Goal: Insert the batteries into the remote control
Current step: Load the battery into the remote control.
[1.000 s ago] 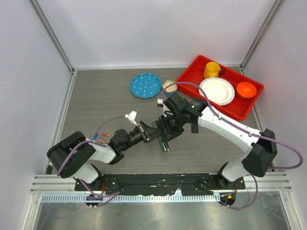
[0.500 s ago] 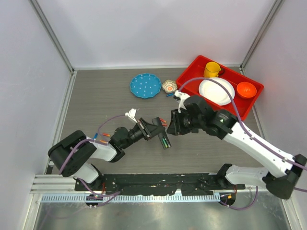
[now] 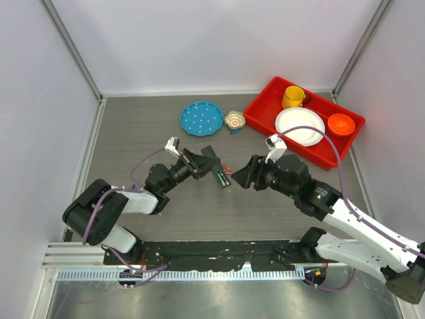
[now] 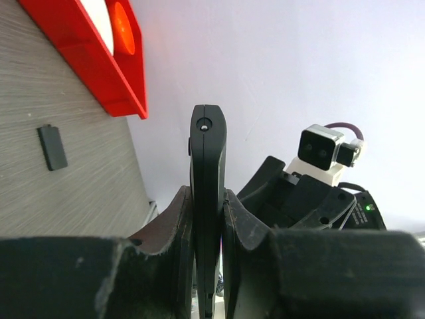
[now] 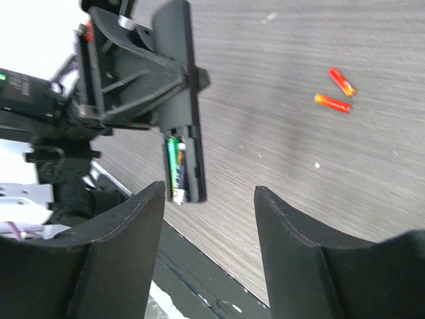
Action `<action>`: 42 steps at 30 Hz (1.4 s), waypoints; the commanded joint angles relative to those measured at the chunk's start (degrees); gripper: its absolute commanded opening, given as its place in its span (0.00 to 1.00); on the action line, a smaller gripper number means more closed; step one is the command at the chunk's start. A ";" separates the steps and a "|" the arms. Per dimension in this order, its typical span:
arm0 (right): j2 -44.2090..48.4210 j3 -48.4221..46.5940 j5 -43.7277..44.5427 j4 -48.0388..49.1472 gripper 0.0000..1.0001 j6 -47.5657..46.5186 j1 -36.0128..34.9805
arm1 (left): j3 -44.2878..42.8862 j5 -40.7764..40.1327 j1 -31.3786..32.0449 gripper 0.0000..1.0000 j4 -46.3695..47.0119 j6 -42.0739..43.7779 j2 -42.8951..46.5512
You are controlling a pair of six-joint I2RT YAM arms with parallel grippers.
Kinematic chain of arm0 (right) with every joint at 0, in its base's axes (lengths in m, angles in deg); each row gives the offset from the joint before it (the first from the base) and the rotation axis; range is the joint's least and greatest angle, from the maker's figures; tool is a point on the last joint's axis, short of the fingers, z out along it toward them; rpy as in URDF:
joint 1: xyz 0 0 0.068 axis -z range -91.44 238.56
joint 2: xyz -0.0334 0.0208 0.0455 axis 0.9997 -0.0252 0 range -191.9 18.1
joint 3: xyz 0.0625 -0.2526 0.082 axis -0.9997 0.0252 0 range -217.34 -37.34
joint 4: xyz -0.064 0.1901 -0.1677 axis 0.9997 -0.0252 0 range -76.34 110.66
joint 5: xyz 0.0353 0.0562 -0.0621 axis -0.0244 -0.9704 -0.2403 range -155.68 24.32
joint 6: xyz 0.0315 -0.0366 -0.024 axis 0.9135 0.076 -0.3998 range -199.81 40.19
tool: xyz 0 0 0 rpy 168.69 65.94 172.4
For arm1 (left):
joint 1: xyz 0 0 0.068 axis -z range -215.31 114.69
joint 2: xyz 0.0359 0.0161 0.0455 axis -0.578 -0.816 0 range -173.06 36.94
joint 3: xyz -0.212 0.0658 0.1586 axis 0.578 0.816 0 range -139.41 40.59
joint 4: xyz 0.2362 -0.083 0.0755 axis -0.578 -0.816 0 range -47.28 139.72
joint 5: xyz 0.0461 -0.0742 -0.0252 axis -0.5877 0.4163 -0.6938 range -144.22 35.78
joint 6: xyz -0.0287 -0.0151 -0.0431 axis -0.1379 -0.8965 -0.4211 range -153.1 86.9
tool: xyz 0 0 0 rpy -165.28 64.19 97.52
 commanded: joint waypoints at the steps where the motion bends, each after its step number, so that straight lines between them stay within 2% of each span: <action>1: 1.34 0.44 -6.17 9.53 0.63 3.65 3.14 | -3.30 5.79 -0.83 0.00 14.64 -3.06 -1.43; 8: 2.31 8.25 -21.99 21.74 0.64 9.46 10.52 | -3.22 8.34 -0.92 0.00 14.64 -2.80 -1.34; 15: 0.55 11.16 -28.96 26.93 0.64 9.90 10.71 | -2.87 8.87 -0.92 0.00 14.64 -2.36 -0.99; 21: -0.59 12.74 -32.83 29.22 0.64 10.52 10.62 | -2.95 9.04 -0.83 0.00 14.64 -2.27 -1.43; 33: -2.17 14.86 -34.94 30.01 0.64 9.55 10.62 | -3.57 9.13 -0.92 0.00 14.64 -2.27 -1.17; 37: -2.96 16.08 -34.15 31.15 0.61 10.08 10.62 | -3.13 9.22 -0.92 0.00 14.64 -2.27 -0.81; 42: -4.46 18.02 -35.21 37.31 0.57 13.24 10.71 | -2.95 9.22 -0.92 0.00 14.64 -2.18 -0.55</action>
